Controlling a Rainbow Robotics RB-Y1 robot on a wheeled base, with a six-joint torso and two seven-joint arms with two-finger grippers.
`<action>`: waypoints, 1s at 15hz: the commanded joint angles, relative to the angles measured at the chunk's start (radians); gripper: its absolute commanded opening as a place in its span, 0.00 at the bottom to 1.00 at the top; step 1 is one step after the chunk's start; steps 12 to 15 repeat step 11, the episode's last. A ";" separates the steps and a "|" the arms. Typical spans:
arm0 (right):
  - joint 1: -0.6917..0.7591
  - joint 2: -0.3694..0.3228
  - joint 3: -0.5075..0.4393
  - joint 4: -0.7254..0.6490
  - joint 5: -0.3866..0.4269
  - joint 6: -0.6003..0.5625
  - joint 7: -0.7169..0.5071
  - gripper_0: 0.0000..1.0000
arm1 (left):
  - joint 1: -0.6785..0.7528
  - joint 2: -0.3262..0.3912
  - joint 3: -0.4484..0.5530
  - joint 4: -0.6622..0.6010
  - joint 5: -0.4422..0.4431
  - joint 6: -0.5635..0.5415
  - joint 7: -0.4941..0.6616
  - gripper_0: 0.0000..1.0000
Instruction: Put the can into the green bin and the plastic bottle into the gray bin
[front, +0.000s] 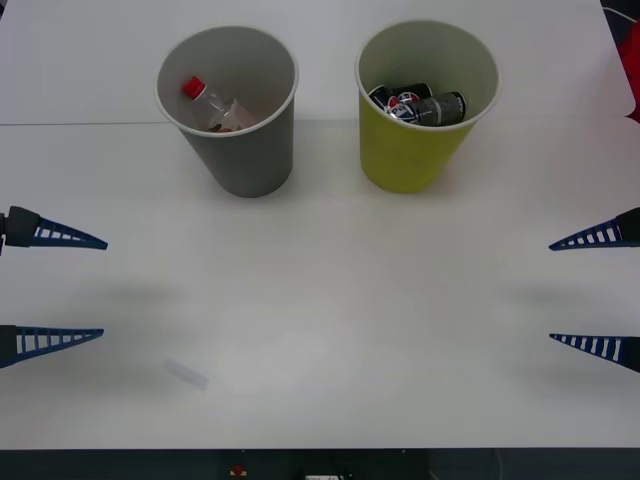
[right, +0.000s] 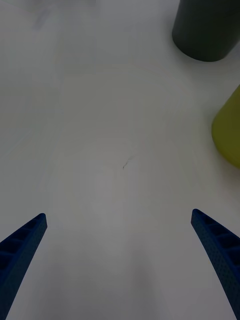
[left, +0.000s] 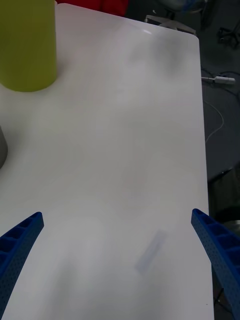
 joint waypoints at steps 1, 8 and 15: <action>0.000 0.000 0.000 0.000 0.000 0.000 0.000 1.00 | -0.001 -0.022 0.000 -0.007 -0.022 0.000 -0.012 1.00; 0.000 0.000 0.000 0.000 0.000 0.000 0.000 1.00 | -0.001 -0.057 0.001 -0.009 -0.019 0.001 -0.042 1.00; 0.000 0.000 0.000 0.000 0.000 0.000 0.000 1.00 | -0.001 -0.057 0.001 -0.009 -0.019 0.001 -0.042 1.00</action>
